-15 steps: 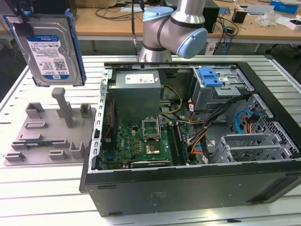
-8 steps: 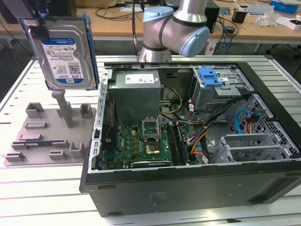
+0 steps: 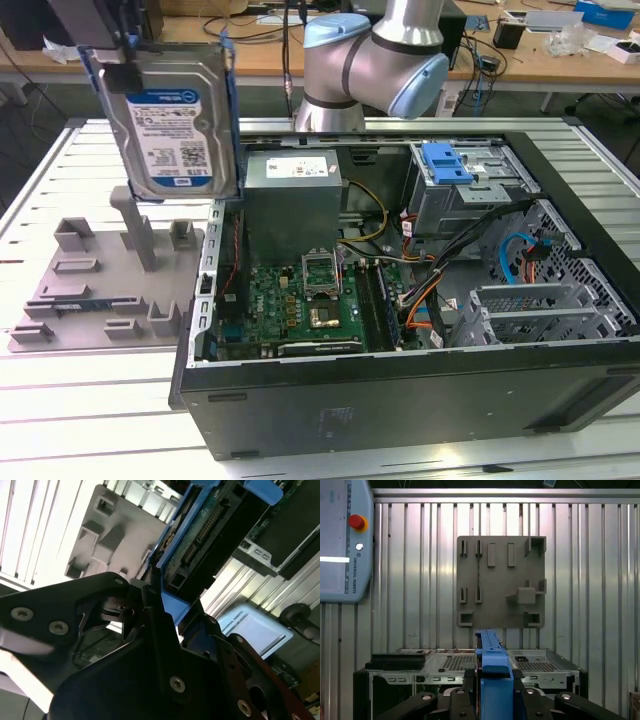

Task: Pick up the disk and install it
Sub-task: 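Pick up the disk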

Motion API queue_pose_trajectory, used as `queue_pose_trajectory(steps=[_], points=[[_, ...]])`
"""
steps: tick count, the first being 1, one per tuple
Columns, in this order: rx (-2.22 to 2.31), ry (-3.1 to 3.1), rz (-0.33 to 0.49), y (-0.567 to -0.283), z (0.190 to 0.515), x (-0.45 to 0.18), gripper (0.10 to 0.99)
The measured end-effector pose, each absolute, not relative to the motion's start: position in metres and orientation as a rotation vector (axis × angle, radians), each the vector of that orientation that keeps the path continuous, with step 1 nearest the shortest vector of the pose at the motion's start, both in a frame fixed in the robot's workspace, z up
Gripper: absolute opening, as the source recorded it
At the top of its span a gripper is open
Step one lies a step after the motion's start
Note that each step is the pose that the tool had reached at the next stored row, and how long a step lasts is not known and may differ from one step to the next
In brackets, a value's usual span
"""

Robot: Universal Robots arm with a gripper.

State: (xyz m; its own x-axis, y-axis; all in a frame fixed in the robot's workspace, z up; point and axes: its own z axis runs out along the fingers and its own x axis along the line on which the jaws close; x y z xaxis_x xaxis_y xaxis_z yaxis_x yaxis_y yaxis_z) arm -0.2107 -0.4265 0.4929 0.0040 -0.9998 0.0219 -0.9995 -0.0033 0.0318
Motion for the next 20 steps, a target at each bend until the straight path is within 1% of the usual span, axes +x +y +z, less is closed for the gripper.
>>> queue_pose_trajectory(steps=[20], points=[[2.197, -2.189, -0.015, -0.471, 0.495, -0.105, 0.369]])
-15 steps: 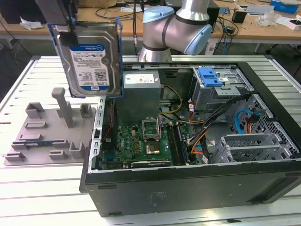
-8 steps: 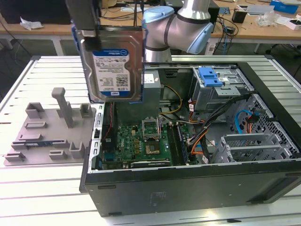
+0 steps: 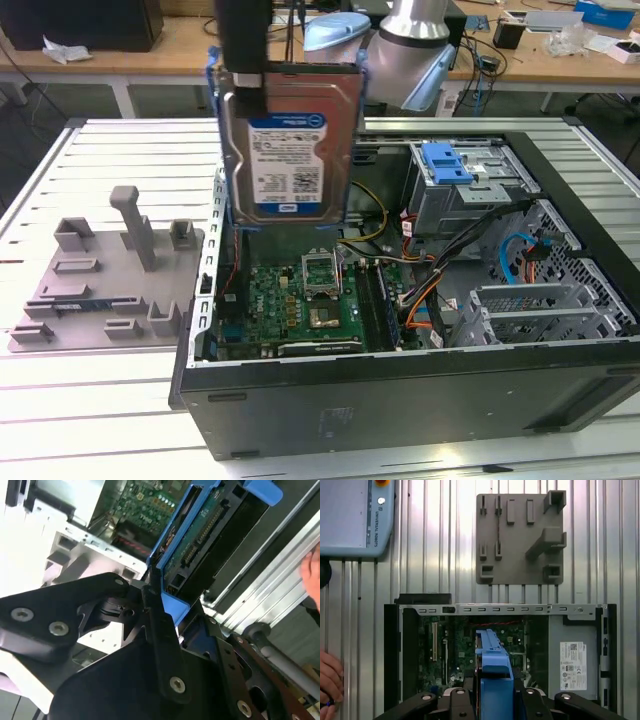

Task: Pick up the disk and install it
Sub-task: 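Pick up the disk, then insert the disk into the insertion slot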

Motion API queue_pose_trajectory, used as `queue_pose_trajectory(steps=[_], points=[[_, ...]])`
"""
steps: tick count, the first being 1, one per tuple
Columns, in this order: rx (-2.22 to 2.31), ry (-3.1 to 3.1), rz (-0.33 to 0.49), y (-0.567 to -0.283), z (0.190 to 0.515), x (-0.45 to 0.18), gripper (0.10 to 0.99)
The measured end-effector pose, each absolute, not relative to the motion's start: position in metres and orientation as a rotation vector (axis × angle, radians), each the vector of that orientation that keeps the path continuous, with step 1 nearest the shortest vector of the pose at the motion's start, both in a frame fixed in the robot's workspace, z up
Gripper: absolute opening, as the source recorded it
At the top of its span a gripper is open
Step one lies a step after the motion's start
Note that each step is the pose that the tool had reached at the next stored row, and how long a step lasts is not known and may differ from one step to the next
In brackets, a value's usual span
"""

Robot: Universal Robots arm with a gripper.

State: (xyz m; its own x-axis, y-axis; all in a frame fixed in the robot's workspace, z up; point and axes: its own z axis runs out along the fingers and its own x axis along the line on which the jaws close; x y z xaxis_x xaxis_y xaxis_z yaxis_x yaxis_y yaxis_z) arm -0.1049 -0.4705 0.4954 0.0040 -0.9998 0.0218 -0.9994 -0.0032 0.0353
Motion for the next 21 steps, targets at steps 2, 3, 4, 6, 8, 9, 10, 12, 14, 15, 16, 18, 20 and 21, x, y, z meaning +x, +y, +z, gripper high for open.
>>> queue_pose_trajectory(steps=[2, 3, 4, 6, 8, 9, 10, 12, 14, 15, 16, 18, 20, 21], points=[[2.197, -2.189, -0.015, -0.475, 0.495, -0.091, 0.369], [2.196, -2.188, -0.016, -0.478, 0.495, -0.083, 0.369], [2.196, -2.188, -0.016, -0.48, 0.495, -0.078, 0.369], [2.196, -2.188, -0.017, -0.486, 0.495, -0.061, 0.369], [2.196, -2.188, -0.017, -0.495, 0.495, -0.034, 0.369], [2.196, -2.187, -0.018, -0.496, 0.495, -0.031, 0.369], [2.196, -2.187, -0.018, -0.496, 0.495, -0.03, 0.369], [2.196, -2.188, -0.018, -0.496, 0.495, -0.029, 0.369], [2.196, -2.187, -0.017, -0.496, 0.495, -0.029, 0.369], [2.196, -2.187, -0.017, -0.496, 0.495, -0.029, 0.369], [2.196, -2.187, -0.017, -0.496, 0.495, -0.029, 0.369], [2.196, -2.187, -0.017, -0.496, 0.495, -0.029, 0.369], [2.196, -2.187, -0.018, -0.496, 0.495, -0.029, 0.369], [2.196, -2.187, -0.017, -0.496, 0.495, -0.028, 0.369]])
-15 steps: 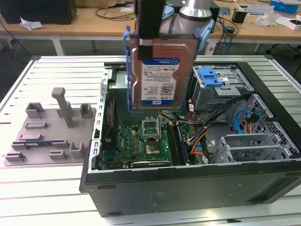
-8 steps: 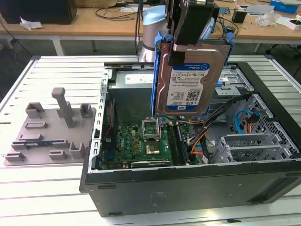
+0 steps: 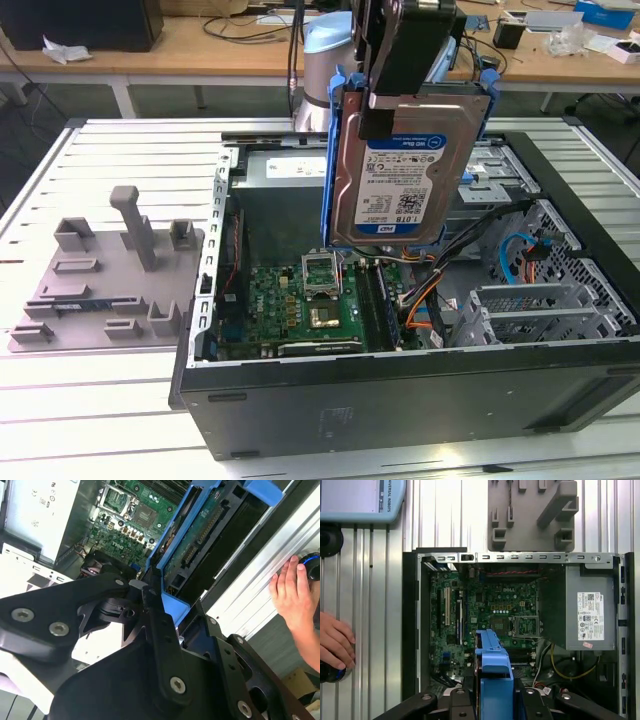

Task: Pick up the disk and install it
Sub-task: 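Insert the disk into the insertion slot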

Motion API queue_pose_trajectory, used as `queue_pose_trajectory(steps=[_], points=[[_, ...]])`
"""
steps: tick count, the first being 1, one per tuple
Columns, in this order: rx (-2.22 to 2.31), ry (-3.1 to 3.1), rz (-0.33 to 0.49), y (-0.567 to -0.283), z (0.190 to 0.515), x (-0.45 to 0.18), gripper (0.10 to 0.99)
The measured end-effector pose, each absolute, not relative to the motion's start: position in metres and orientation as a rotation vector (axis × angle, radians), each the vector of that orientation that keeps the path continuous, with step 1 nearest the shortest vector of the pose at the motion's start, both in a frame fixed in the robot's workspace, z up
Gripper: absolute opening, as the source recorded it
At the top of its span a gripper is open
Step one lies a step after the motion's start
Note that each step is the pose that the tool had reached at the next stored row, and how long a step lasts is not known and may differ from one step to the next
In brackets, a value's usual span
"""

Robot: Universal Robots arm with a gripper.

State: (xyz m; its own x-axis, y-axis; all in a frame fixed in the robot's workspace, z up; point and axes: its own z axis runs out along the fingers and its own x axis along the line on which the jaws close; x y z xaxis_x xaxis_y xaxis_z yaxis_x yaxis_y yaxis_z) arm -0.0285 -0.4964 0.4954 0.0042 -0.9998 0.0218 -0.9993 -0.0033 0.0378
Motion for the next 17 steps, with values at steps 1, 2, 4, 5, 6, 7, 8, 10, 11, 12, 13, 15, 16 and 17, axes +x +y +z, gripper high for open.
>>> queue_pose_trajectory(steps=[1, 2, 4, 5, 6, 7, 8, 10, 11, 12, 13, 15, 16, 17], points=[[2.196, -2.187, -0.018, -0.496, 0.495, -0.028, 0.369], [2.196, -2.187, -0.017, -0.496, 0.495, -0.028, 0.369], [2.196, -2.187, -0.018, -0.496, 0.495, -0.028, 0.369], [2.196, -2.187, -0.017, -0.496, 0.495, -0.028, 0.369], [2.196, -2.187, -0.017, -0.496, 0.495, -0.028, 0.369], [2.196, -2.187, -0.017, -0.496, 0.495, -0.028, 0.369], [2.196, -2.187, -0.018, -0.496, 0.495, -0.028, 0.369], [2.196, -2.188, -0.018, -0.496, 0.495, -0.028, 0.369], [2.196, -2.188, -0.018, -0.497, 0.495, -0.028, 0.369], [2.198, -2.189, -0.02, -0.497, 0.495, -0.028, 0.369], [2.202, -2.193, -0.029, -0.5, 0.495, -0.028, 0.369], [2.222, -2.211, -0.07, -0.508, 0.495, -0.028, 0.369], [2.227, -2.216, -0.082, -0.51, 0.495, -0.028, 0.369], [2.233, -2.221, -0.095, -0.513, 0.495, -0.028, 0.369]])
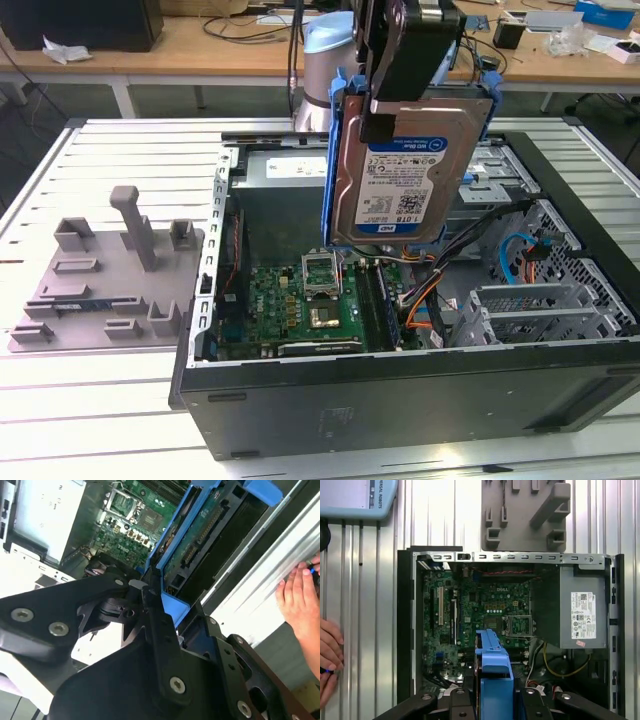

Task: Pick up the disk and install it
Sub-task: 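Insert the disk into the insertion slot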

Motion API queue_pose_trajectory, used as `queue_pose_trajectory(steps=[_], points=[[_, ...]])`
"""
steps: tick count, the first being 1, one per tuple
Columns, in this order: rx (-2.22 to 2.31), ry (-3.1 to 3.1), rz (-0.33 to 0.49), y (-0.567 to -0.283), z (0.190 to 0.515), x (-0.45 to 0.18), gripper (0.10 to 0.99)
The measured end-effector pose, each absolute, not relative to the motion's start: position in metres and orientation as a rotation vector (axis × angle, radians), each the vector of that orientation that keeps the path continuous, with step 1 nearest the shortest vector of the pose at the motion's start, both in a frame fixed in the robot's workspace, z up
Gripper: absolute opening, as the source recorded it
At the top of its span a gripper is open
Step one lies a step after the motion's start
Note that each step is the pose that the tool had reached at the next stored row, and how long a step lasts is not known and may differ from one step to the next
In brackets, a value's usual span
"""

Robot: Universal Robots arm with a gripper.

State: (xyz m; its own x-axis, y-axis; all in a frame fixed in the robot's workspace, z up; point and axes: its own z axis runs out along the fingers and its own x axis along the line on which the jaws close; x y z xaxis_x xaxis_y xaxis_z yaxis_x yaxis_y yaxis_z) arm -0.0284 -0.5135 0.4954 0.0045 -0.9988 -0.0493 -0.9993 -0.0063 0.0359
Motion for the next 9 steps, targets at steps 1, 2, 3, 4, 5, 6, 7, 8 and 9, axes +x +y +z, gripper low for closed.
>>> queue_pose_trajectory(steps=[1, 2, 3, 4, 5, 6, 7, 8, 9], points=[[-2.218, 2.206, 0.098, -0.5151, 0.4953, -0.0284, 0.369], [-2.218, 2.206, 0.098, -0.5152, 0.4953, -0.0285, 0.369], [-2.218, 2.206, 0.098, -0.5152, 0.4954, -0.0285, 0.369], [-2.218, 2.206, 0.098, -0.5152, 0.4954, -0.0285, 0.369], [-2.218, 2.206, 0.098, -0.5152, 0.4954, -0.0284, 0.369], [-2.218, 2.206, 0.098, -0.5153, 0.4954, -0.0284, 0.369], [-2.218, 2.206, 0.098, -0.5153, 0.4954, -0.0284, 0.369], [-2.218, 2.206, 0.098, -0.5153, 0.4954, -0.0284, 0.369], [-2.218, 2.206, 0.098, -0.5156, 0.4953, -0.0279, 0.369]])
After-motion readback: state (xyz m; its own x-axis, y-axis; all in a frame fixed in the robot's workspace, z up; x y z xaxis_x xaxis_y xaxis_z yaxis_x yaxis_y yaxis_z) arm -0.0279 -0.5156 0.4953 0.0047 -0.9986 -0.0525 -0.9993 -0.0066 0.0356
